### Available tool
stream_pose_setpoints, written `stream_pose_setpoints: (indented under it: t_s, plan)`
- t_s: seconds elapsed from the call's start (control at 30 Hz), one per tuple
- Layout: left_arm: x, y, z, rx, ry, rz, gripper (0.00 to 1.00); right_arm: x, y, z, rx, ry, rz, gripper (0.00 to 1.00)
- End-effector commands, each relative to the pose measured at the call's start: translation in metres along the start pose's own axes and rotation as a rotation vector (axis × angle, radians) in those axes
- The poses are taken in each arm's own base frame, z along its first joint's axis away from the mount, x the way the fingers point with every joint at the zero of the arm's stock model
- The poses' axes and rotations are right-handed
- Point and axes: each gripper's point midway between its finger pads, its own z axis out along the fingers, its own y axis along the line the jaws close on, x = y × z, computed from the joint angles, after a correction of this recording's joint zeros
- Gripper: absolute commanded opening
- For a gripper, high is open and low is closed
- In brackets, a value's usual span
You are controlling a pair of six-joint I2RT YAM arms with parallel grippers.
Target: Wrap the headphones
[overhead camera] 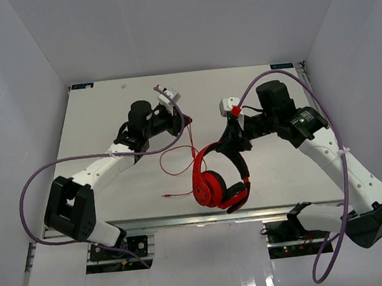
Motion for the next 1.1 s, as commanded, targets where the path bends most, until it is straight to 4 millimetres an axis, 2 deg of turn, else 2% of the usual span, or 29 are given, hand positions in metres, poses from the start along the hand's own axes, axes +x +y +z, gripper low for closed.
stream_pose_setpoints:
  t_s: [0.0,0.13,0.37,0.6,0.73,1.07]
  plan:
    - [-0.060,-0.012,-0.012,0.076,-0.316,-0.128,0.12,-0.068,0.042,-0.010,-0.268,-0.238,0.115,0.08]
    - [-0.074,-0.028,-0.017,0.159,-0.436,-0.232,0.13,-0.078,0.023,-0.008,-0.251,-0.258,0.197,0.08]
    - [-0.081,-0.048,-0.021,0.231,-0.498,-0.294,0.14,-0.108,-0.023,-0.016,-0.079,-0.322,0.196,0.08]
    - [-0.059,-0.069,-0.012,0.282,-0.465,-0.344,0.15,-0.117,-0.065,-0.020,0.095,-0.375,0.263,0.08]
    - [-0.051,-0.078,-0.006,0.302,-0.447,-0.356,0.16,-0.114,-0.086,-0.022,0.197,-0.381,0.287,0.08]
    - [-0.032,-0.100,0.002,0.353,-0.420,-0.388,0.18,-0.111,-0.128,-0.048,0.460,-0.401,0.318,0.08]
